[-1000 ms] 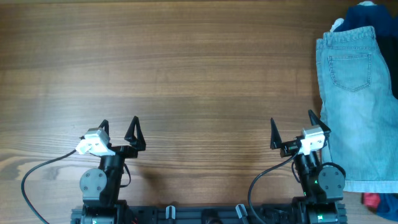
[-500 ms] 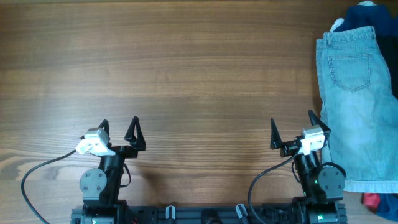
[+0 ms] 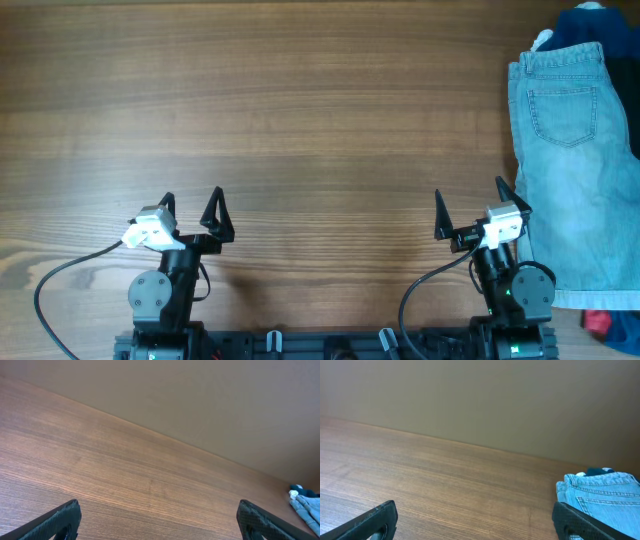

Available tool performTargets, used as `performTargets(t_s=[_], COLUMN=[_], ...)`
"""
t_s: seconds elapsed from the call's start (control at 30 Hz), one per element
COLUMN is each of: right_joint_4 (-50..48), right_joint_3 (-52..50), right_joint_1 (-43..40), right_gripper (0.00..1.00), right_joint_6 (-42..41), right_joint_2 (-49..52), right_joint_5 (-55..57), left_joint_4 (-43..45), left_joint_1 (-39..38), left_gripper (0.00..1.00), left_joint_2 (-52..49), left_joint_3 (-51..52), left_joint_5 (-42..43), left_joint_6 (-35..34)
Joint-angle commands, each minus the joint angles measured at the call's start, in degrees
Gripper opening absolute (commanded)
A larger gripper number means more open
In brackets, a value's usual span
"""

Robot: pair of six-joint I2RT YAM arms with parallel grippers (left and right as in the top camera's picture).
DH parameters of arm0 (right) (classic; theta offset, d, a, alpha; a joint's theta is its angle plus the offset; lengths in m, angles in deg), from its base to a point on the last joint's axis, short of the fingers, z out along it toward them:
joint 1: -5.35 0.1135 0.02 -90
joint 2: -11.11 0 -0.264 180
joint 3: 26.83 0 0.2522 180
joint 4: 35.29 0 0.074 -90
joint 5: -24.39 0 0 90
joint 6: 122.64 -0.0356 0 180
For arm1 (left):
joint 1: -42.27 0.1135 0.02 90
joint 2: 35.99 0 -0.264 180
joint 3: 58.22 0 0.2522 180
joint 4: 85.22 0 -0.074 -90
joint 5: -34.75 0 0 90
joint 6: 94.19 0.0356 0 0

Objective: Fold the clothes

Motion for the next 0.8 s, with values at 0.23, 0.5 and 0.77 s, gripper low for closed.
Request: performTargets(t_s=[0.23, 0.5, 0.77], right_joint_4=[-0.2, -0.2, -0.7], right_joint_3=[-0.1, -0.1, -0.1], right_joint_1=[-0.3, -0.3, -0.3], right_gripper=[1.0, 1.0, 1.0], right_joint_6=[0.5, 0.5, 0.1], right_joint_2=[-0.3, -0.3, -0.3], right_joint_5=[-0.9, -0.9, -1.5], left_joint_4=[0.0, 0.0, 0.0], left_joint_1=[0.5, 0.5, 0.5], left_gripper=[1.0, 1.0, 1.0], left_joint_2=[0.5, 0.5, 0.5], left_joint_3=[0.5, 0.5, 0.5], left_joint_5=[-0.4, -0.4, -0.4], left_joint_6=[0.7, 0.7, 0.7])
